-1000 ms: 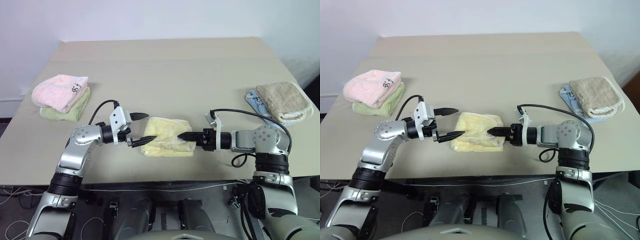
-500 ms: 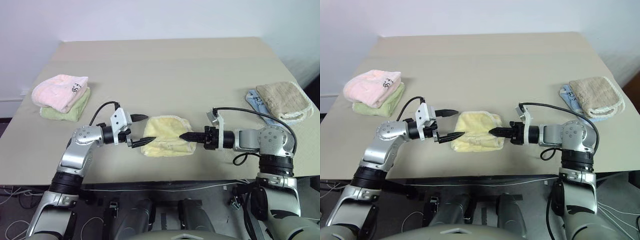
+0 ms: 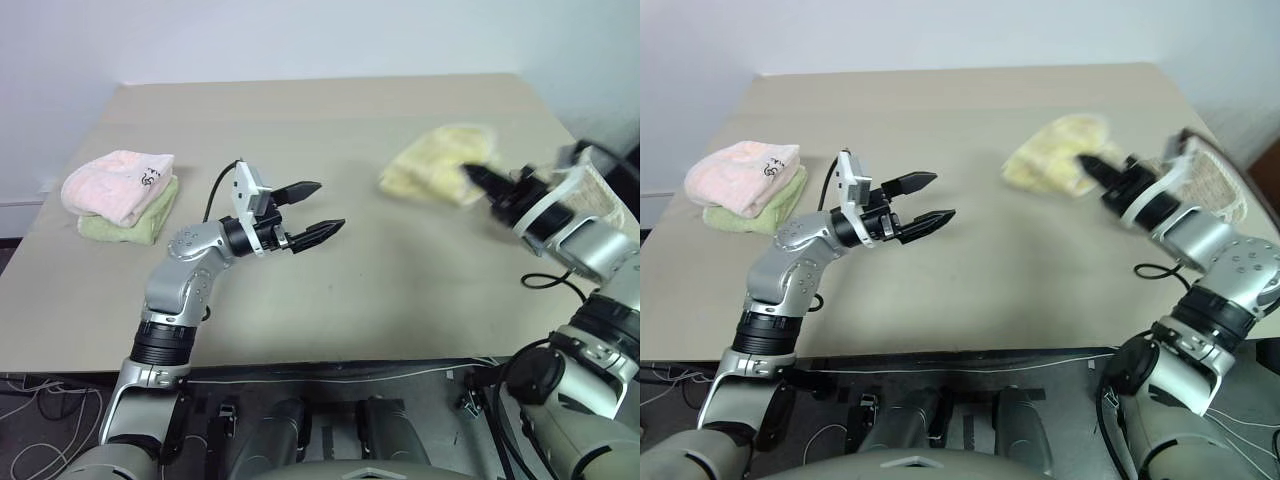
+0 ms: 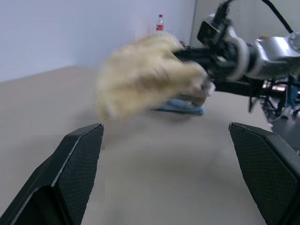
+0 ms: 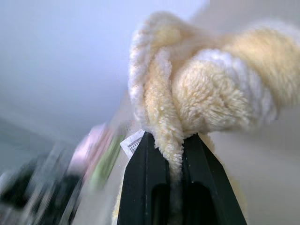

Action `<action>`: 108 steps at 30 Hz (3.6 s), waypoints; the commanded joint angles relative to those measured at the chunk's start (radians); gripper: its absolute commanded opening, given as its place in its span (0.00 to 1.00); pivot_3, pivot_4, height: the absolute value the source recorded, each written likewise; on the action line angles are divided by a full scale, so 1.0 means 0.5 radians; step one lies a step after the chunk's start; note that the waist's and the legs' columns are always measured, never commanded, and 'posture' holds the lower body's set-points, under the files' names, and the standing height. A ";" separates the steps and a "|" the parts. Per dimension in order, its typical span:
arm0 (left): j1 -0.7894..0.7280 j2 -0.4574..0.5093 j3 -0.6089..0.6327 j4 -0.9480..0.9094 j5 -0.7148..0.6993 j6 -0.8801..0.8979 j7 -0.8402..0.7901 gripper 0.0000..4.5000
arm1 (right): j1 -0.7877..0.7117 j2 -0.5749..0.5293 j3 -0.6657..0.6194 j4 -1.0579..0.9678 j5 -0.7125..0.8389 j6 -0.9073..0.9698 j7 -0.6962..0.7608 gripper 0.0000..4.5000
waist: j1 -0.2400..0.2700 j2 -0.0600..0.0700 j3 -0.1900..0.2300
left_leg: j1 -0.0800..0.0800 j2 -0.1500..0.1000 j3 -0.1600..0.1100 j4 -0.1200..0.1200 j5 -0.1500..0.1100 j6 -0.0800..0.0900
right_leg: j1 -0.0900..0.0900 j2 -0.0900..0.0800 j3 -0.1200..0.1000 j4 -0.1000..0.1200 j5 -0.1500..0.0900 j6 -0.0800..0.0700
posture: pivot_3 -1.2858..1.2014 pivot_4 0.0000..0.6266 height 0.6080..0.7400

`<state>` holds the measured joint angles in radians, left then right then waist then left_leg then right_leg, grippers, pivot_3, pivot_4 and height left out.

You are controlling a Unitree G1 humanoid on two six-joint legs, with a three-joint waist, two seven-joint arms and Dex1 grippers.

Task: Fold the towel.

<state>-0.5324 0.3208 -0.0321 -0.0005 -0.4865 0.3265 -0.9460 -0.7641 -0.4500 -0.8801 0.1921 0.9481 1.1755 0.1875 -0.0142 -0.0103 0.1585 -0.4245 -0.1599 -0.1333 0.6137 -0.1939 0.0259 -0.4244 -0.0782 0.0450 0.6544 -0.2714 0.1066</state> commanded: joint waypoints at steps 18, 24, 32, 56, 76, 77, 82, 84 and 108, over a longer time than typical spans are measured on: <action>0.041 -0.021 -0.067 0.010 0.108 -0.070 0.061 1.00 | 0.053 -0.202 -0.214 0.296 0.100 -0.774 -0.454 0.01 | 0.008 0.001 0.000 | -0.001 0.000 0.000 0.001 0.000 0.001 | 0.000 0.000 0.000 -0.001 0.000 0.000 | 0.52 0.24 1.00; 0.043 -0.021 -0.069 0.033 0.137 -0.079 0.060 1.00 | 0.244 -0.201 -0.270 0.119 0.251 -0.713 -0.603 0.01 | 0.008 0.001 0.000 | 0.000 0.000 0.000 0.001 0.000 0.001 | 0.001 0.000 0.000 0.000 0.000 0.000 | 0.52 0.24 1.00; 0.016 -0.025 -0.101 0.049 0.163 -0.086 0.052 1.00 | 0.434 -0.191 -0.250 0.164 0.295 -0.748 -0.630 0.01 | 0.007 0.001 -0.001 | 0.000 0.000 0.000 0.002 0.000 0.001 | 0.001 0.000 0.000 0.000 0.000 0.000 | 0.52 0.24 1.00; 0.036 -0.015 -0.108 -0.049 0.158 0.028 0.135 1.00 | 0.226 -0.368 -0.067 0.805 0.035 -1.109 -0.491 0.77 | 0.005 0.003 -0.002 | 0.001 0.000 0.001 0.004 0.000 0.001 | 0.003 0.000 0.001 0.001 0.000 0.000 | 0.52 0.24 1.00; 0.060 -0.039 -0.121 0.053 0.164 -0.066 0.080 1.00 | 0.378 -0.538 -0.298 0.595 0.323 -0.824 -0.440 0.99 | 0.010 0.003 -0.002 | 0.001 0.000 0.001 0.004 0.000 0.001 | 0.004 0.000 0.001 0.001 0.000 0.000 | 0.52 0.24 1.00; 0.056 -0.038 -0.121 0.064 0.165 -0.072 0.076 1.00 | 0.385 -0.551 -0.313 0.610 0.321 -0.837 -0.445 0.99 | 0.010 0.003 -0.002 | 0.001 0.000 0.001 0.004 0.000 0.001 | 0.004 0.000 0.001 0.001 0.000 0.000 | 0.52 0.24 1.00; 0.024 -0.031 -0.128 0.160 0.214 -0.155 0.058 1.00 | 0.450 -0.593 -0.361 0.584 0.290 -0.891 -0.447 0.99 | 0.008 0.003 -0.002 | 0.001 0.000 0.001 0.004 0.000 0.001 | 0.004 0.000 0.000 0.001 0.000 0.000 | 0.52 0.24 1.00; 0.011 -0.033 -0.138 0.212 0.259 -0.216 0.070 1.00 | 0.473 -0.612 -0.394 0.579 0.282 -0.939 -0.459 0.99 | 0.008 0.004 -0.002 | 0.001 0.000 0.001 0.004 0.000 0.001 | 0.004 0.000 0.000 0.001 0.000 0.000 | 0.52 0.24 1.00; 0.225 0.198 -0.067 -0.173 0.049 -0.148 -0.162 1.00 | 0.734 -0.792 1.292 -0.826 -0.345 -1.120 1.001 0.99 | 0.016 0.010 -0.004 | 0.000 0.000 -0.001 0.004 -0.001 0.003 | 0.005 -0.001 -0.002 -0.006 0.000 0.000 | 0.52 0.24 1.00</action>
<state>-0.4265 0.4075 -0.0886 -0.0182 -0.4296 0.2320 -1.0233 -0.3833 -0.8538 -0.2488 -0.2118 0.8124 0.6616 0.6678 -0.0062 -0.0055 0.1567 -0.4249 -0.1599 -0.1339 0.6156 -0.1945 0.0272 -0.4225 -0.0787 0.0440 0.6517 -0.2715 0.1068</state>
